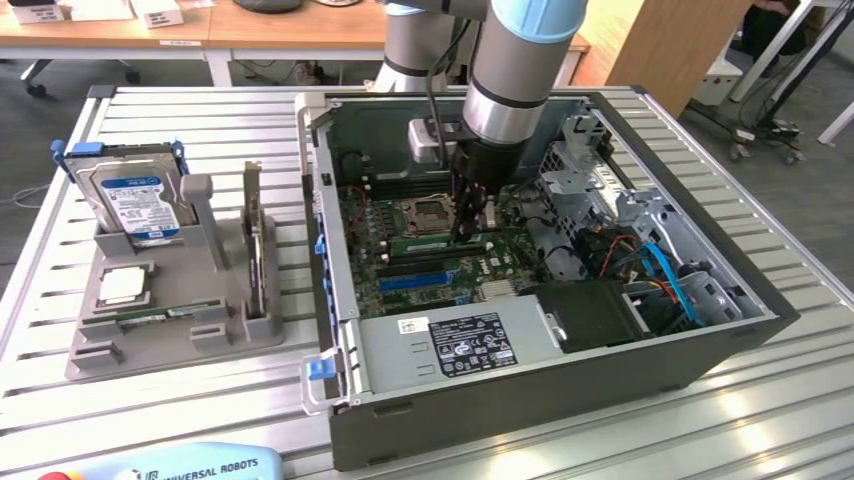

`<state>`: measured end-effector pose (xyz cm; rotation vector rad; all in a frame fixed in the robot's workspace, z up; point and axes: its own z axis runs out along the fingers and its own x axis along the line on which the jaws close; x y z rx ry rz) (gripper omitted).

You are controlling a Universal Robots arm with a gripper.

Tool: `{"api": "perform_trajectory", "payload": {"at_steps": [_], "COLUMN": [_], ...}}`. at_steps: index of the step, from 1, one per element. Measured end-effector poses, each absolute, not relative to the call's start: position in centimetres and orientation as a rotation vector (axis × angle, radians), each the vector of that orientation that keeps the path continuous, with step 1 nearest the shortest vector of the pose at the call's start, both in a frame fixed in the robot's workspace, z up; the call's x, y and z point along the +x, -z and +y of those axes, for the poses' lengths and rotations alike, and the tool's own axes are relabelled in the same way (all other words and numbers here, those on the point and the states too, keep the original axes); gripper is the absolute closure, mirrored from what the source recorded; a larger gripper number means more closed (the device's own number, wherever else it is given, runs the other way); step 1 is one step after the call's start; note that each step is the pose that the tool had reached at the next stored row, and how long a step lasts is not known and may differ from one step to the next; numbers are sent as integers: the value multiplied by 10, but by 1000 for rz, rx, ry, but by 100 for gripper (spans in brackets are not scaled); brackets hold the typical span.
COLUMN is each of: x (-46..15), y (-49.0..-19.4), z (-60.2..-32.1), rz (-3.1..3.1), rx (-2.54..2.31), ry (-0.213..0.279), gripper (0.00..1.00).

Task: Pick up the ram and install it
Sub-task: 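Insert the ram into the slot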

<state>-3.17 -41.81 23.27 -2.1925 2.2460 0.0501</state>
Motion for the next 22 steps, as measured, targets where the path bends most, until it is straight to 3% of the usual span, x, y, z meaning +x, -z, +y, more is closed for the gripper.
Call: {"api": "perform_trajectory", "payload": {"at_steps": [22], "x": [-31], "y": [-233], "z": [-418], "rz": [2254], "rx": [-2196], "ry": [-63], "gripper": [89]}}
